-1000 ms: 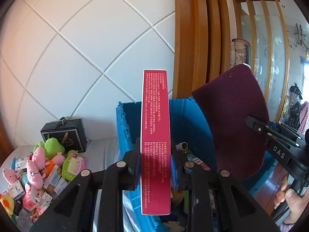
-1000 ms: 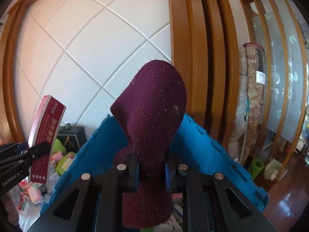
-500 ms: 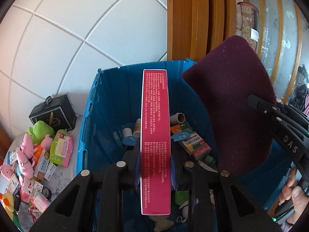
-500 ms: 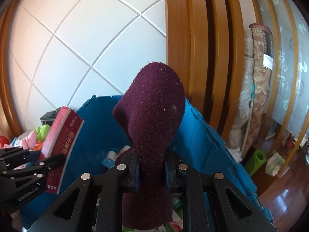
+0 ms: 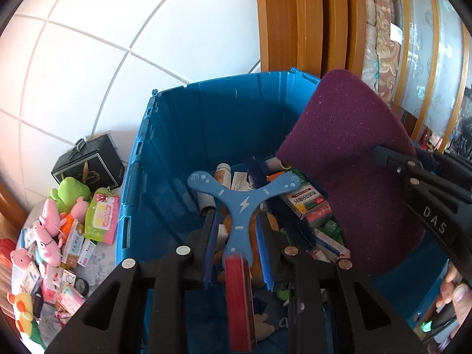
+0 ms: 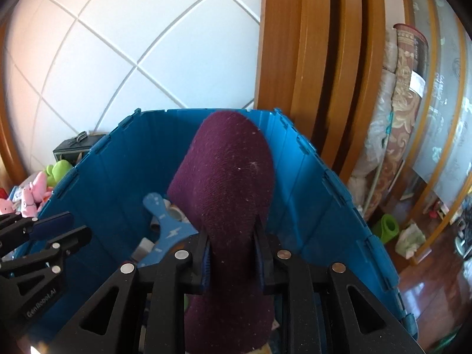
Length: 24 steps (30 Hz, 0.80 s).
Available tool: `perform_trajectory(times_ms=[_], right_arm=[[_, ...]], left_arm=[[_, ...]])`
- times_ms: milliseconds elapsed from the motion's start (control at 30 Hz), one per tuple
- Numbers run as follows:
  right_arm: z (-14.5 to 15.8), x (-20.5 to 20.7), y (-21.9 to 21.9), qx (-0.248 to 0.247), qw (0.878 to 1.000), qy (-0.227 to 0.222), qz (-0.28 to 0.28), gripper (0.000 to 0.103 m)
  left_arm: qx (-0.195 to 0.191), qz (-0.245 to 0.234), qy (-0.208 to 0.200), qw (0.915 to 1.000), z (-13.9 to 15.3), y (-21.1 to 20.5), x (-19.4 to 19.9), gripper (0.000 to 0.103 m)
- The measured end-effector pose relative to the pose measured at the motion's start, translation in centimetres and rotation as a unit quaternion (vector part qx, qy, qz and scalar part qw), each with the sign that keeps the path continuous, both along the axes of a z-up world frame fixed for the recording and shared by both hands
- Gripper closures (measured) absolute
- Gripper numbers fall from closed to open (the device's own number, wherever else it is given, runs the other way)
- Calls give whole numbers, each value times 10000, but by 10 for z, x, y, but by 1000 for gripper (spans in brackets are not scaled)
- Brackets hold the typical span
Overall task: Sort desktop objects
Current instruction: 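Open the left gripper to drop the red box while the right drops the hat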
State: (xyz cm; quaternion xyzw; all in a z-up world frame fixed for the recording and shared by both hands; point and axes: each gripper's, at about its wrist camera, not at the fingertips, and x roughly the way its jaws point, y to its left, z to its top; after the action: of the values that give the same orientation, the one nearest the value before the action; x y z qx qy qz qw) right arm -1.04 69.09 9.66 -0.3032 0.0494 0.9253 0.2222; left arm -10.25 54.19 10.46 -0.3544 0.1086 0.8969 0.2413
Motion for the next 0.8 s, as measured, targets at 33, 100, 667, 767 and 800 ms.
perform_trajectory(times_ms=[33,100,667,767,800], right_arm=[[0,-1,0,-22,10000,-17,9,76],[0,-1,0,-55,10000,-47,-7,65],[5,-4,-5,235,9986,-44,-478,0],[7,0,-2,188,9983,95,-546,0],[8,2,-1,172,9981,147,-574,0]], left_arm=[[-28,-21,11,10000,0,1,1,73],[-2,-18,21,10000,1,0,0,61],[168,102,368,9991,5,-7,2,46],[306,308,614,9972,9,-14,7,46],[310,402,698,9963,10,-17,8,46]])
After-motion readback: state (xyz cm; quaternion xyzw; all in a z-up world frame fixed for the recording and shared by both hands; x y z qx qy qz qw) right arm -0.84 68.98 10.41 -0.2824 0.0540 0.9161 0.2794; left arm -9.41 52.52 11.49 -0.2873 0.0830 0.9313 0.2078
